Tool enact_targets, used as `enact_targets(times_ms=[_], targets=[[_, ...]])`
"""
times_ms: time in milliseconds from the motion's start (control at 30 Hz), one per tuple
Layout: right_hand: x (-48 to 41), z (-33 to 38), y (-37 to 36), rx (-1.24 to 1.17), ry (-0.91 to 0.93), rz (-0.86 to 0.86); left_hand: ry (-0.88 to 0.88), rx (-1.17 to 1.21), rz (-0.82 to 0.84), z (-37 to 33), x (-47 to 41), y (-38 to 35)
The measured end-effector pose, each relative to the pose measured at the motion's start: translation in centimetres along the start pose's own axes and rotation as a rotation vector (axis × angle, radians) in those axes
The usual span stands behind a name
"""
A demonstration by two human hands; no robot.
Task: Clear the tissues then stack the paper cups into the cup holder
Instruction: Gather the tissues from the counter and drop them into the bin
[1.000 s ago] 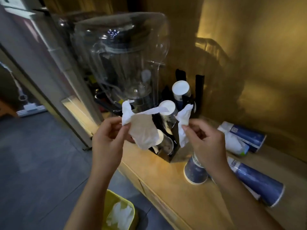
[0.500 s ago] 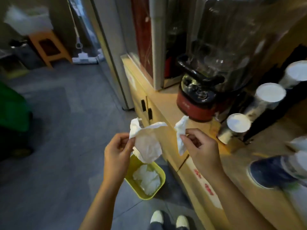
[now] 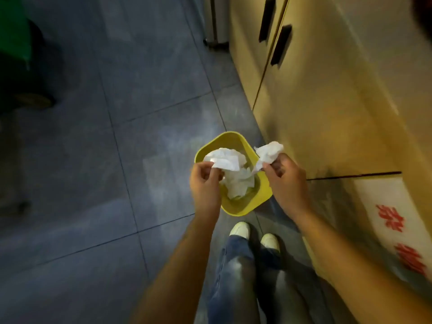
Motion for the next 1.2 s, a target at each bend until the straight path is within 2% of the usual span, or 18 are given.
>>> enact_targets(times_ms=[133,267,333,433,500,667,833,933,1033,1200], targets=[[-0.7,-4.6,-6.2,0.235,0.066,0.010,0.013,-0.001,-0.007,7.4,-2.3,0.1],[-1.6,-7.7,-11.5,0.397,0.177,0.082,0.085,-0.190,-0.024,14.1,-3.8,0.5],[-1.7,-10.0,-14.7,0.519,0.184,0.236,0.182,-0.475,0.104,17.4,-4.5,-0.3],[-1.0,-13.9,-18.0,0.812,0.176,0.523,0.286,-0.999,0.490,20.6,-4.2,-2.1],[-0.7,-14.2,-17.9,0.894,0.189,0.601,0.296,-1.121,0.621,20.1,-3.4,-2.8],[-2.1,-9.2,-13.3,0.852,0.248,0.578,0.210,-1.218,0.661,12.7,-2.6,-4.3],[-5.1,-0.8,-5.7,0.748,0.245,0.518,0.056,-1.174,0.626,0.5,-2.1,-7.5],[-6.4,5.2,0.5,0.708,0.277,0.433,-0.167,-1.142,0.598,-8.9,-0.4,-10.3],[-7.0,11.3,8.0,0.669,0.311,0.297,-0.436,-1.011,0.525,-18.9,2.9,-13.0],[-5.3,19.4,21.0,0.639,0.361,0.030,-0.713,-0.898,0.554,-30.4,10.2,-17.0]])
Point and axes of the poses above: each hand's wrist, its own x-axis away from the middle knuckle, its own y-axis out of the back of the hand, z = x × y, the point moved 10 cm from there along -x, towards the middle knuckle, and after that the axes turned 14 degrees about x, right-handed, at the moved point
